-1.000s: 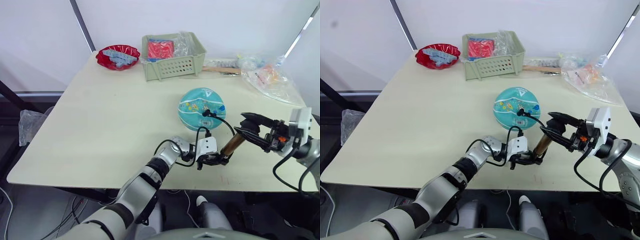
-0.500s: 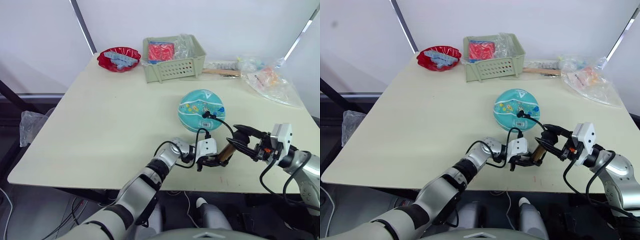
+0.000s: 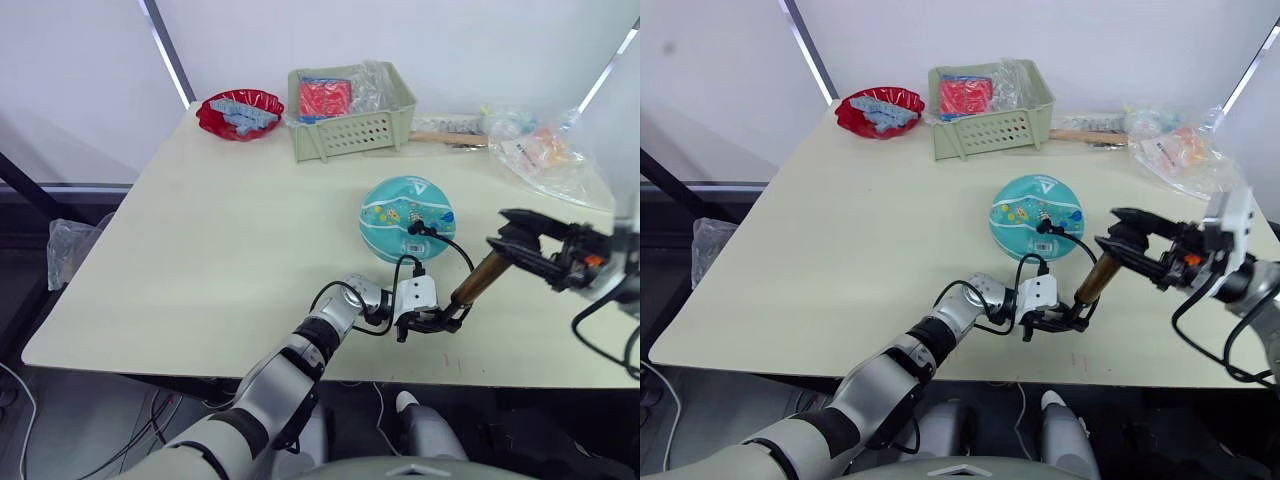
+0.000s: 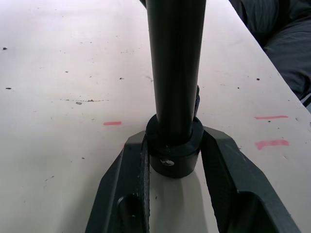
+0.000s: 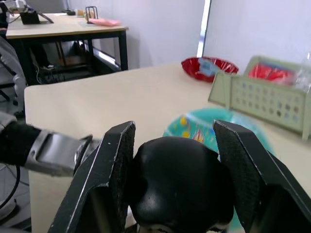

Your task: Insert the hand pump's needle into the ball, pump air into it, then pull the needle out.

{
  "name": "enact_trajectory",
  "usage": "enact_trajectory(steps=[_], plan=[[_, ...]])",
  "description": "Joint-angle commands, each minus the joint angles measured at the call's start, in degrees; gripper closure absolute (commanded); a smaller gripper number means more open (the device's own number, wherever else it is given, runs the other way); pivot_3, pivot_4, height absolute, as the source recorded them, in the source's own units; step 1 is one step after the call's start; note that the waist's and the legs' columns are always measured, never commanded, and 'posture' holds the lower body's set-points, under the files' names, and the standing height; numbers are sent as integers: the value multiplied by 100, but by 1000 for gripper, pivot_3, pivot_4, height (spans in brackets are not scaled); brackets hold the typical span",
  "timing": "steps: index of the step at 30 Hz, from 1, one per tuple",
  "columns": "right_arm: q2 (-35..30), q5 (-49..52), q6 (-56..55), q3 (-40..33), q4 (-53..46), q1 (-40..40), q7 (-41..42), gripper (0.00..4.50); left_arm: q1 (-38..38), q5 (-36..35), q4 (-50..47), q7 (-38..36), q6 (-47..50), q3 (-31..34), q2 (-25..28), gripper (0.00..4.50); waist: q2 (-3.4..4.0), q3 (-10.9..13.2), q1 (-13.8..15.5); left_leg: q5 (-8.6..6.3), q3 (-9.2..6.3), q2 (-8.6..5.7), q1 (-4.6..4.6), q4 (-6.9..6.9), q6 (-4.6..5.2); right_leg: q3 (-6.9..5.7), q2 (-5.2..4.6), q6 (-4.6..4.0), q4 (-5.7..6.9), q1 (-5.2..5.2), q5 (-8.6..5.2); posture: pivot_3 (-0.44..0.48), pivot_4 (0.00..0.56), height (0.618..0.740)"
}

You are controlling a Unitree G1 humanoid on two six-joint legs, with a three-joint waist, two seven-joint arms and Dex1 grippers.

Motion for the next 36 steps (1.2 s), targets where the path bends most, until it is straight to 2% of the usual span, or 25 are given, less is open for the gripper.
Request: enact_trajectory(steps=[1,8,16,22,26,30,36], plan=[[-333,527,182,-821,-136,-429,-158,2431,340,517,705,79,336,-320,273,3475,2,6,-2,0,0,0,0,0,0,1,0,0,0,1,0,0,150,738],[-809,994,679,-1374,-49,-740,-220,2431,341,517,714,72,323,-306,277,3475,4,20,-2,0,0,1,-2,0,0,2,-3,1,-1,-1,0,0,150,738],[-796,1001,889,-1438,10,-746,-178,2431,337,534,721,68,302,-310,275,3475,8,31,0,0,2,0,-9,0,0,2,-6,2,-5,-5,0,0,150,738],[-172,280,646,-502,-275,65,-32,2431,316,564,729,137,252,-330,265,3475,-11,19,-1,0,-8,3,-6,-3,0,-6,-2,2,-7,-1,-1,0,150,738],[222,-482,195,248,-91,553,138,2431,309,575,739,209,222,-334,255,3475,-53,-28,-7,0,-8,4,10,-2,0,-5,-4,2,-6,6,-1,0,150,738],[613,-1048,-270,797,181,804,187,2432,312,553,752,243,214,-332,252,3475,-97,-76,-6,0,-12,8,14,-3,0,-8,-20,2,-6,8,-1,0,150,738],[1024,-1715,-876,1292,643,1018,178,2432,321,507,752,223,230,-305,242,3475,-106,-91,-5,-1,-14,9,14,-5,-1,-11,-32,0,-6,8,-1,0,150,738]])
